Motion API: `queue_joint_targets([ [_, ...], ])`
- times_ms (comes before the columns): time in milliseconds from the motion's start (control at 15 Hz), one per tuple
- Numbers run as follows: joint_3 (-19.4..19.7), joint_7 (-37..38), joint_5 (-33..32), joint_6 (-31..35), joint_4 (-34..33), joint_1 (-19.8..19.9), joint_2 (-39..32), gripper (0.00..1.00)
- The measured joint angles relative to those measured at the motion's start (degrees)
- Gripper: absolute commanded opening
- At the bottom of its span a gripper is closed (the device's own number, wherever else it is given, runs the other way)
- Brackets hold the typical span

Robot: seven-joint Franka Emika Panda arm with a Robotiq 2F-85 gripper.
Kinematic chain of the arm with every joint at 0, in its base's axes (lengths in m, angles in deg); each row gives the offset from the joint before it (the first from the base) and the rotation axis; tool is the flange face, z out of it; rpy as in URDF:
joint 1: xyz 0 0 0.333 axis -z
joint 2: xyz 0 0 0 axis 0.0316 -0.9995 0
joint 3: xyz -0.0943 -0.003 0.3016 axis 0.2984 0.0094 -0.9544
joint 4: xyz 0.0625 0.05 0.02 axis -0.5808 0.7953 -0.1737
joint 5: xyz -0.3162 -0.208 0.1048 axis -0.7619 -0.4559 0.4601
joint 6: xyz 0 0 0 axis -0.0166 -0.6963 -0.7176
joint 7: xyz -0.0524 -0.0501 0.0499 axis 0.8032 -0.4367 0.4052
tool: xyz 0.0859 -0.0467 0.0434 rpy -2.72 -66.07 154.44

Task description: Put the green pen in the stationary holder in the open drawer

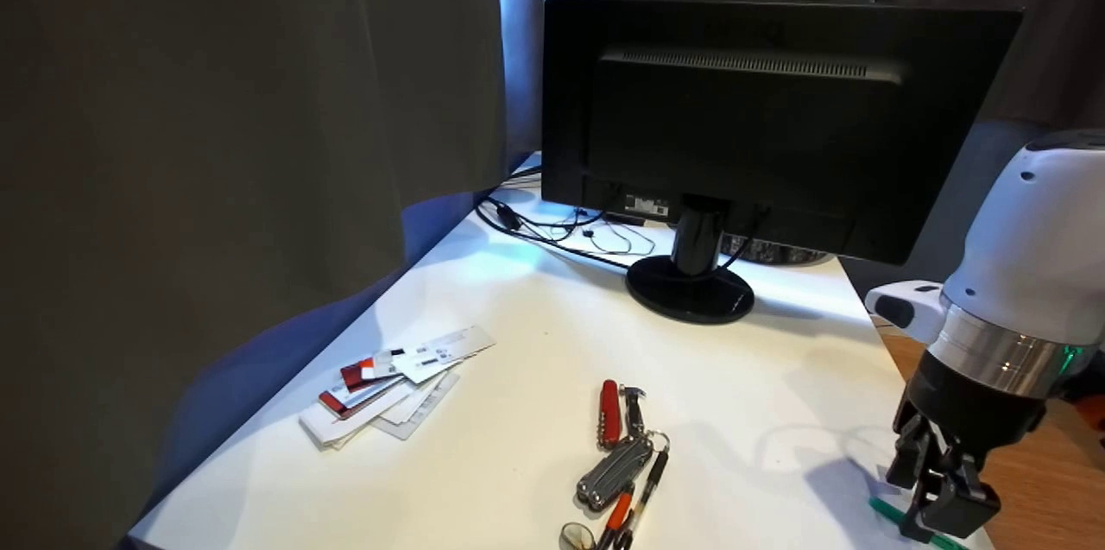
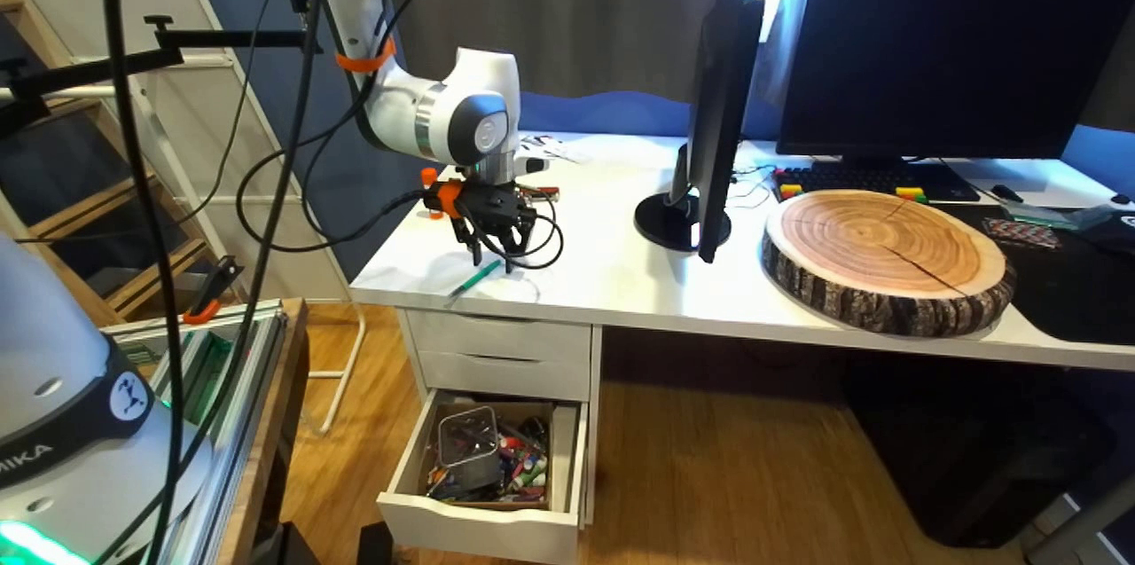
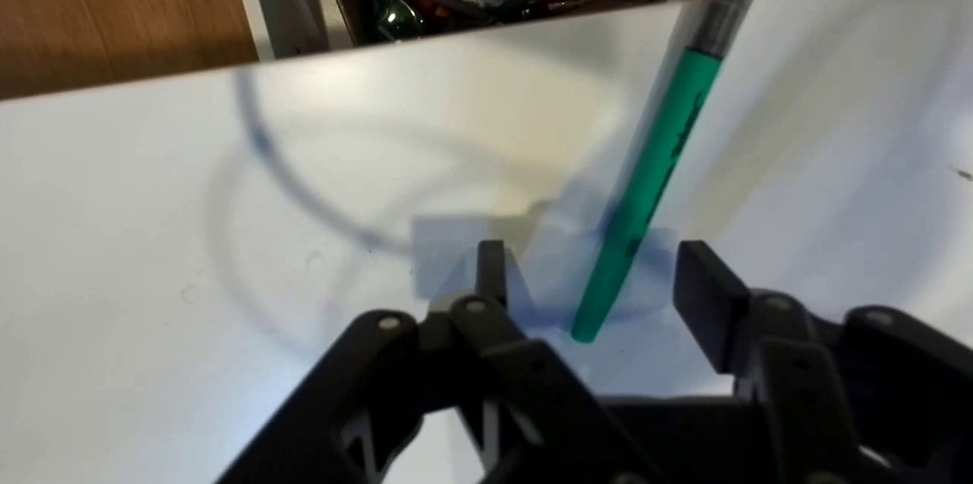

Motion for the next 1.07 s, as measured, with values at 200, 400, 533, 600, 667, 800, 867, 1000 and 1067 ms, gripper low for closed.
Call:
queue_joint_targets([
  [200,0.40,0.01,-0.09,0.09,-0.10,-0.31,-0.24,0.10],
  [400,0.75,0.01,-0.61,-0.17,-0.05,-0.43,-0.28,0.00],
  [533,0.75,-0.18,-0.68,-0.22,0.02,-0.38,-0.26,0.03],
  [600,0.67,-0.36,-0.68,-0.22,0.05,-0.26,-0.26,0.03],
  [667,0.40,-0.71,-0.68,-0.22,0.11,0.07,-0.26,0.03],
  [800,-0.48,-1.91,-0.68,-0.18,0.47,1.18,-0.20,0.03],
  [867,-1.07,-2.85,-0.68,-0.13,0.82,1.98,-0.11,0.03],
  [1000,-2.46,-5.19,-0.68,0.54,2.46,4.09,0.59,0.03],
  [1067,-3.14,-6.35,-0.68,1.19,3.59,5.25,1.21,0.03],
])
